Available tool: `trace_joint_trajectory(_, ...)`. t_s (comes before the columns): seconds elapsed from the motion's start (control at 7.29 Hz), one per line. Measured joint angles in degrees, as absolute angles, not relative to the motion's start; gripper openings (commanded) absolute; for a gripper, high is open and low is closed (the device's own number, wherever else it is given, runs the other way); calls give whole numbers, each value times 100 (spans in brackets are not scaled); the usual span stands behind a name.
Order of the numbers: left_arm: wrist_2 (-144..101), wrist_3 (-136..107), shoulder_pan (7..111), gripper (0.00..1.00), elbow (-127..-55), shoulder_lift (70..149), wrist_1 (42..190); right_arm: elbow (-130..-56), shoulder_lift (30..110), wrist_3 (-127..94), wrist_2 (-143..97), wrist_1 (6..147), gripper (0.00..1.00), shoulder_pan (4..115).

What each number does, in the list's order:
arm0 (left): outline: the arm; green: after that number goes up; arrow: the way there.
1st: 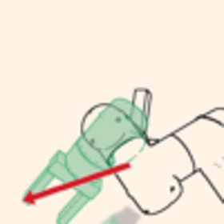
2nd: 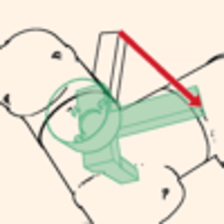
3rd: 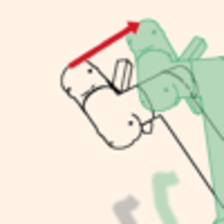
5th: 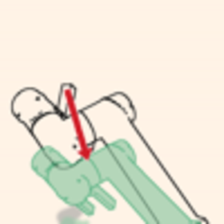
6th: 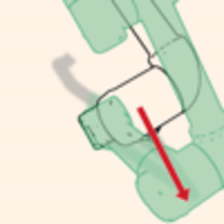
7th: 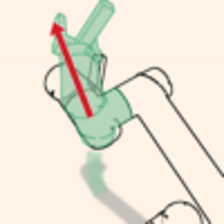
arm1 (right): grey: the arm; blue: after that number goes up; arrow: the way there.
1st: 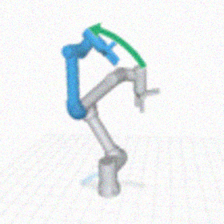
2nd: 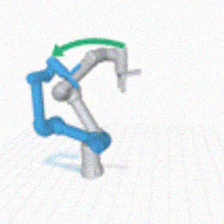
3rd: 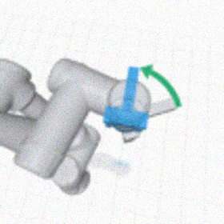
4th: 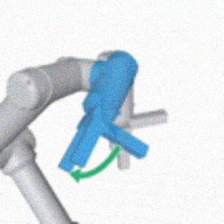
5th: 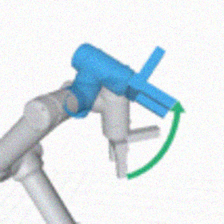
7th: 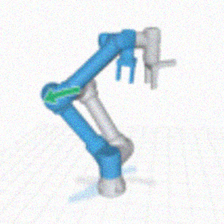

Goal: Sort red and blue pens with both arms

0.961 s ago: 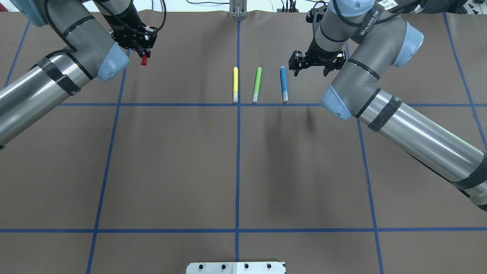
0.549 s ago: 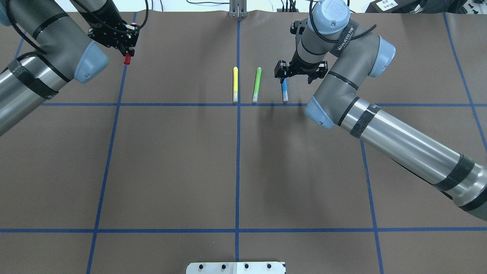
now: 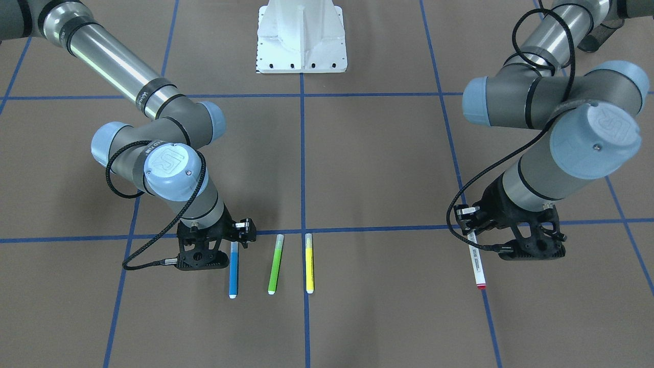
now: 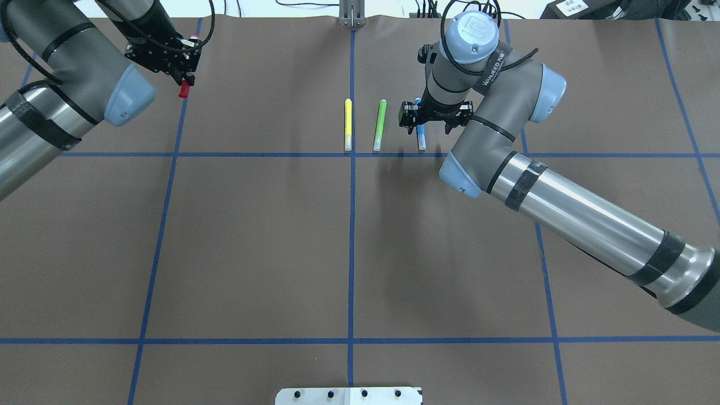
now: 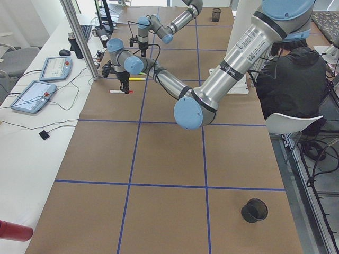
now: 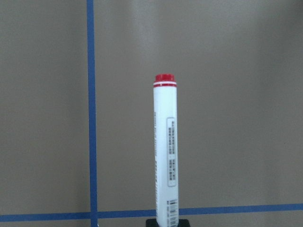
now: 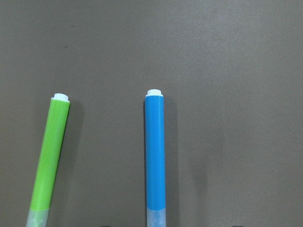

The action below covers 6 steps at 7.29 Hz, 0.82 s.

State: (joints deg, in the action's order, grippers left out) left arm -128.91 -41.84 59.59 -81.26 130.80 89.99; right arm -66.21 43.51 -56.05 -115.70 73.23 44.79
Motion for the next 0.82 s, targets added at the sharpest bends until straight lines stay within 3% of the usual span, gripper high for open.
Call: trace_joint_trajectory(0.82,-12885,-4177,5950,0,-8095,13083,9001,-6154,4130,-5503,-11527,7292,62,4413)
